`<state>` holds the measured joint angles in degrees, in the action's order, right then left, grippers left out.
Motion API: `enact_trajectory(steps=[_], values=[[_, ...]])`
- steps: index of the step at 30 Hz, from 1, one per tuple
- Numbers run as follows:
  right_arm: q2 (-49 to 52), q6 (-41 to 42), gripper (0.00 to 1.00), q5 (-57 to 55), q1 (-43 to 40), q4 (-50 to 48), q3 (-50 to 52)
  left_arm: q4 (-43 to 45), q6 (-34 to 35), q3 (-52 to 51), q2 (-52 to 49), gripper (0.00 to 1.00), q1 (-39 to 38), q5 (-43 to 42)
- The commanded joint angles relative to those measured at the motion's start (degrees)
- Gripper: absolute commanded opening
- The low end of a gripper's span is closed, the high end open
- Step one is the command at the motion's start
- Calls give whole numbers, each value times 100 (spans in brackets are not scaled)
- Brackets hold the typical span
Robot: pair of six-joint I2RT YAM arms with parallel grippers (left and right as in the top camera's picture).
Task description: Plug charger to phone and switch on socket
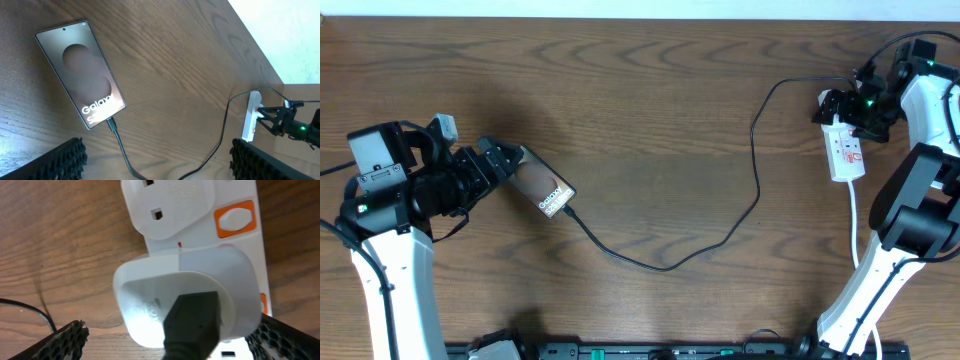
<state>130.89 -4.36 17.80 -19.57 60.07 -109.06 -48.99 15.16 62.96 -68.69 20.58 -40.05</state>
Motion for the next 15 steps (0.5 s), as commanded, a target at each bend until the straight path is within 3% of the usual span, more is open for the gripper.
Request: enact_trajectory(steps=[1, 15], values=[[61, 46, 99, 260, 70, -17, -120, -7, -57, -28, 11, 91, 24, 70], [61, -20, 99, 275, 76, -63, -120, -4, -57, -28, 11, 91, 24, 70]])
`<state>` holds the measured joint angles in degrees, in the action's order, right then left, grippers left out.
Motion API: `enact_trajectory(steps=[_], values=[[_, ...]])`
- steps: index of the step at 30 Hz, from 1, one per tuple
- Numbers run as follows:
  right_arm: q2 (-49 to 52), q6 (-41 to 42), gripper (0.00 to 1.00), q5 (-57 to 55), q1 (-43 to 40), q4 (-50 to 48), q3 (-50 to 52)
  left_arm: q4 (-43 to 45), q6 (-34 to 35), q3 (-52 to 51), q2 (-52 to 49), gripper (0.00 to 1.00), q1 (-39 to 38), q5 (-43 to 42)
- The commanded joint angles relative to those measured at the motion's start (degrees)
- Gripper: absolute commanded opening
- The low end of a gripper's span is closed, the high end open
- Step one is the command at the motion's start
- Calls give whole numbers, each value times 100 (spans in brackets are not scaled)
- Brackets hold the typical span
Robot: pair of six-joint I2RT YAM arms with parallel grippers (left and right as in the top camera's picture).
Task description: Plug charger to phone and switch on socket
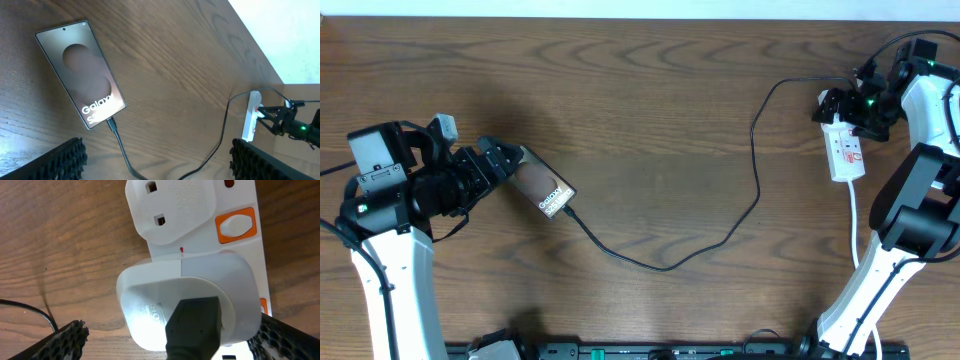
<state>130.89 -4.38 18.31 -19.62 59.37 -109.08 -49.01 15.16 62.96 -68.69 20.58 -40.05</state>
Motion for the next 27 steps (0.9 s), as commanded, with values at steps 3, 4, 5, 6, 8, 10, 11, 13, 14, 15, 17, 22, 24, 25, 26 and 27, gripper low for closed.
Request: enact_trajectory(steps=[3, 4, 5, 6, 8, 10, 11, 13, 14, 15, 17, 22, 24, 25, 26, 27], values=[[61, -17, 99, 310, 85, 17, -118, -4, -57, -28, 11, 91, 24, 70], [61, -11, 99, 348, 85, 20, -116, -4, -57, -28, 11, 91, 24, 70], [61, 0, 99, 376, 85, 17, -116, -4, -57, -28, 11, 91, 24, 70], [61, 9, 99, 426, 87, 17, -116, -4, -57, -28, 11, 91, 24, 70], [61, 13, 99, 481, 85, 15, -116, -4, -57, -28, 11, 91, 24, 70], [61, 13, 99, 479, 85, 17, -116, -4, -57, -28, 11, 91, 24, 70], [61, 13, 99, 479, 85, 22, -116, -4, -57, -28, 11, 91, 24, 70], [61, 13, 99, 481, 92, 24, -109, -4, -57, -28, 11, 91, 24, 70], [61, 15, 99, 481, 96, 24, -107, -4, -57, -28, 11, 91, 24, 70], [61, 26, 99, 481, 98, 22, -107, -4, -57, -28, 11, 91, 24, 70], [61, 28, 99, 479, 109, 24, -107, -7, -57, -28, 11, 91, 24, 70], [61, 55, 99, 479, 120, 26, -105, -4, -57, -28, 11, 91, 24, 70], [61, 55, 99, 479, 118, 24, -105, -7, -57, -28, 11, 91, 24, 70], [61, 55, 99, 479, 118, 24, -105, -4, -57, -28, 11, 91, 24, 70], [61, 55, 99, 479, 120, 26, -105, -7, -57, -28, 11, 91, 24, 70], [61, 55, 99, 479, 120, 28, -105, -4, -57, -28, 11, 91, 24, 70]])
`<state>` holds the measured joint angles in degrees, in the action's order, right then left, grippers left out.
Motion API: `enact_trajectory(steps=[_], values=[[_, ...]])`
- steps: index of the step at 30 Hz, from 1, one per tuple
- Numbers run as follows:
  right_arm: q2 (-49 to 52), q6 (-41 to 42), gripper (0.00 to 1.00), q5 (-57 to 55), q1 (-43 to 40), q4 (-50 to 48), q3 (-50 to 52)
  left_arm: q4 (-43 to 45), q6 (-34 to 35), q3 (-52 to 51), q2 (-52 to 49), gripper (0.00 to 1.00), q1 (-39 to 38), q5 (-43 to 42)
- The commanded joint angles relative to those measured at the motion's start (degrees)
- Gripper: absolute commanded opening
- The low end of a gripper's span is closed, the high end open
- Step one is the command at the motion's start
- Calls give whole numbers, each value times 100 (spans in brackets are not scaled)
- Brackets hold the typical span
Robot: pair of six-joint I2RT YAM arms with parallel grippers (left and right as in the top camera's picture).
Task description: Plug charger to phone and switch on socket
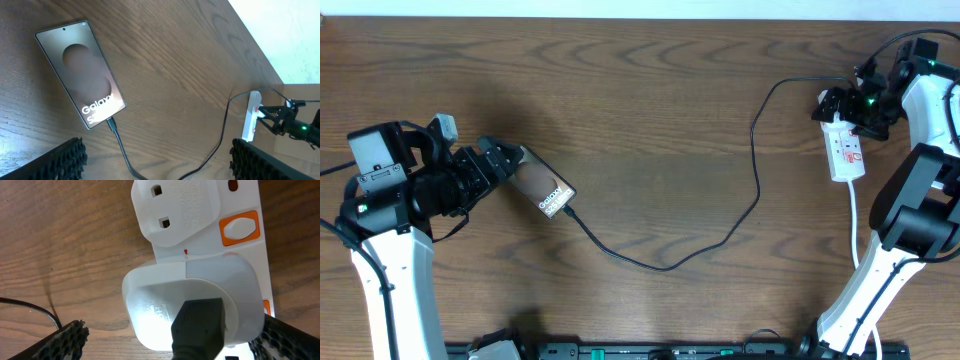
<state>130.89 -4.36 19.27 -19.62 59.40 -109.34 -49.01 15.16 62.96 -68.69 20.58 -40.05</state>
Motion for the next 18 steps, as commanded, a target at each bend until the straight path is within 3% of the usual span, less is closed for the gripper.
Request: enact_trajectory(steps=[1, 18], values=[[61, 52, 99, 382, 122, 28, -76, -4, -57, -28, 11, 91, 24, 70], [63, 94, 98, 385, 216, 57, 68, -9, -57, -28, 11, 91, 24, 68]])
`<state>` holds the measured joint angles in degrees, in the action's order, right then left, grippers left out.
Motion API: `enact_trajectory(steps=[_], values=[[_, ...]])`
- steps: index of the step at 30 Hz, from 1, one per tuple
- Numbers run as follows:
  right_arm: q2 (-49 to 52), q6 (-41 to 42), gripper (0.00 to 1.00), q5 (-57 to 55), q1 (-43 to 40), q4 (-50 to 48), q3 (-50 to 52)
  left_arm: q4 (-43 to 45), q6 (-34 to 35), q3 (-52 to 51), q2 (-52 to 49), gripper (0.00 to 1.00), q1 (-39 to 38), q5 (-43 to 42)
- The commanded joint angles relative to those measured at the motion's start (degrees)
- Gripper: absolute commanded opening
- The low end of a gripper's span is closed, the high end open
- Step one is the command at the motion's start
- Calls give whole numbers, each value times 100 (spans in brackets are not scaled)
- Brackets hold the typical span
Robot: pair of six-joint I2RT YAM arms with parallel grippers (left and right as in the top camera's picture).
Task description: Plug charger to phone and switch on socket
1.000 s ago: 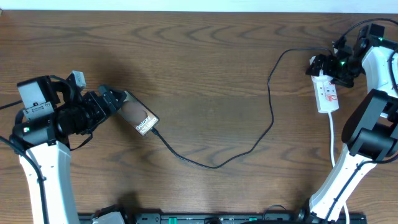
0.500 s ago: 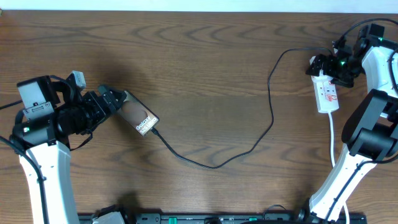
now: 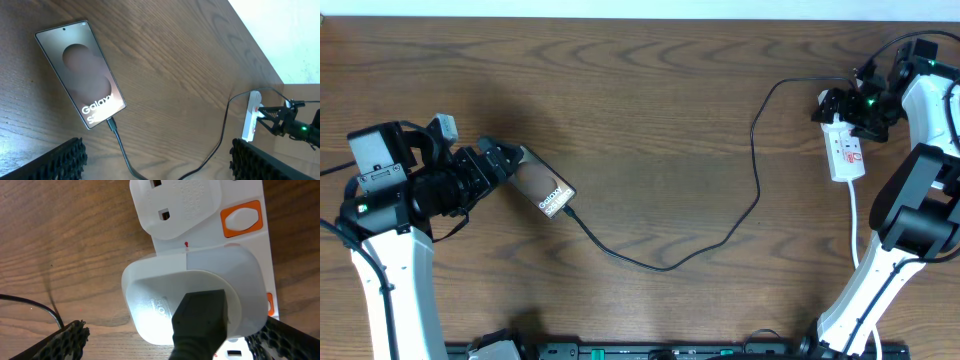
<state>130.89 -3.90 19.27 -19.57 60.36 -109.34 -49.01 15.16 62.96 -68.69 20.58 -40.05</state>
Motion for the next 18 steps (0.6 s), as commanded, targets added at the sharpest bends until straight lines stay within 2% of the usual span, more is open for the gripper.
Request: enact_trajectory(steps=[1, 18], values=[[63, 48, 98, 385, 212, -44, 68, -20, -57, -28, 11, 91, 24, 70], [63, 70, 98, 599, 243, -278, 310, -44, -57, -28, 11, 91, 24, 68]])
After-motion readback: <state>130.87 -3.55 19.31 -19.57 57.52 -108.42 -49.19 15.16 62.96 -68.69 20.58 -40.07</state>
